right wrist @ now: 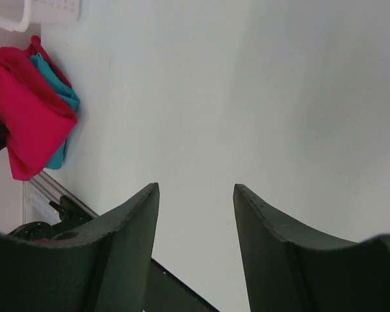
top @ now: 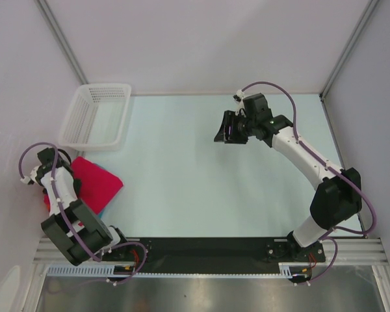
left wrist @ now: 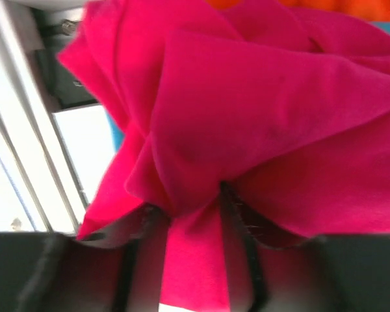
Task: Fold and stack the t-shirts
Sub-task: Grab crumpled tshirt from the corner of the board with the left arm, then move the tshirt to the center of the board
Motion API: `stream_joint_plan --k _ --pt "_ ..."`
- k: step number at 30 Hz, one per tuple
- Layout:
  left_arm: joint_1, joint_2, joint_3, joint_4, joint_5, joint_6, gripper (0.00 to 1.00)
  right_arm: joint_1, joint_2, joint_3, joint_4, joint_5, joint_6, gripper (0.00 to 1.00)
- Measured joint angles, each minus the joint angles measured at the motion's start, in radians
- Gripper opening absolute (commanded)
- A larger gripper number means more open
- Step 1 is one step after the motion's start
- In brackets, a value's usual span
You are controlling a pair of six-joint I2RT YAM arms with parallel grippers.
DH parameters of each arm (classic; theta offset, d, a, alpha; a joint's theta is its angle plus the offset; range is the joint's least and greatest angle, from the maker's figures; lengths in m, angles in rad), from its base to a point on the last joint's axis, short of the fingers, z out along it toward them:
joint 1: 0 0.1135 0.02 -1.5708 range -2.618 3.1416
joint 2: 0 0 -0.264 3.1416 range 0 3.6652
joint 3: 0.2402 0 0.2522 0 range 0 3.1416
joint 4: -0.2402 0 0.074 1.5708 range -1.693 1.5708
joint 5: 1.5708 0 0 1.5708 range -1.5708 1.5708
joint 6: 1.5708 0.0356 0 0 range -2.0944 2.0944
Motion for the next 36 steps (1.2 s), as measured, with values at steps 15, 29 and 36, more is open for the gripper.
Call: stream_joint_plan --k 15,29,36 --pt "-0.037 -0.368 0.093 0.106 0.446 0.15 0.0 -0.001 -0.001 -0.05 0.038 -0.032 0.026 0.5" --pt "-0.595 -0.28 0.133 0.372 0.836 0.176 0.0 0.021 -0.024 -0.073 0.063 -0.049 0.053 0.49" --pt "-0.911 -0.101 0.109 0.44 0.9 0.18 0.0 0.023 -0.057 -0.08 0.057 -0.03 0.053 0.49"
